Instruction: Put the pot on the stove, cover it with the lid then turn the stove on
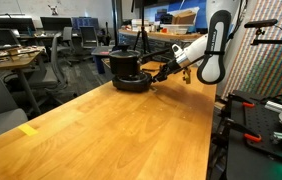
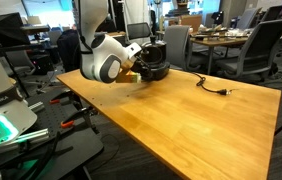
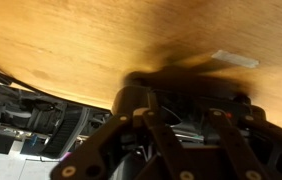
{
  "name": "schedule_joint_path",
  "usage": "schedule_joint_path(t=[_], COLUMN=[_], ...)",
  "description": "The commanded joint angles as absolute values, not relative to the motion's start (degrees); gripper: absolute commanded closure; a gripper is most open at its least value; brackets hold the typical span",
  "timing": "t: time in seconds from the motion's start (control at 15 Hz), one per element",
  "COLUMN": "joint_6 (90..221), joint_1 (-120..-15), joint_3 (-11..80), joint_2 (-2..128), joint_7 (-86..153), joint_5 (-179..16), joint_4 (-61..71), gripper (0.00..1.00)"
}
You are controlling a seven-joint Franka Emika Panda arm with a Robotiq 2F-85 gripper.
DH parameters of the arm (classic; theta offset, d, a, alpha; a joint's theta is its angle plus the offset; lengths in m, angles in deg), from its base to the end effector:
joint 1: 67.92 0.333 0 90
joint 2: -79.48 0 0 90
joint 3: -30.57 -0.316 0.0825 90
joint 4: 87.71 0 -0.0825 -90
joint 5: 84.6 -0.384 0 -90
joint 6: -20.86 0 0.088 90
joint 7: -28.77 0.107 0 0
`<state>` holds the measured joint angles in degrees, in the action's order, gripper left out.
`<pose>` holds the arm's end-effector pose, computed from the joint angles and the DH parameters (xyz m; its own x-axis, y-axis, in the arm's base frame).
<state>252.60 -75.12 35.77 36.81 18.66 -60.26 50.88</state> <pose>0.4752 -0.0476 0.1216 0.5767 0.3535 0.7365 0.3369 -0.9242 0.1799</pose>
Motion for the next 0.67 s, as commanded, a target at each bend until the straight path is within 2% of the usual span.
schedule_joint_path(t=[0.0,0.6], joint_6=[245.61,231.7], joint_1=[-81.07,-98.6], joint_3=[31.89,19.9], joint_2=[38.06,37.26], joint_7=[26.37,51.71], joint_5=[-51.51,-25.59], joint_4=[48.94,42.89], gripper=[0.84,0.85])
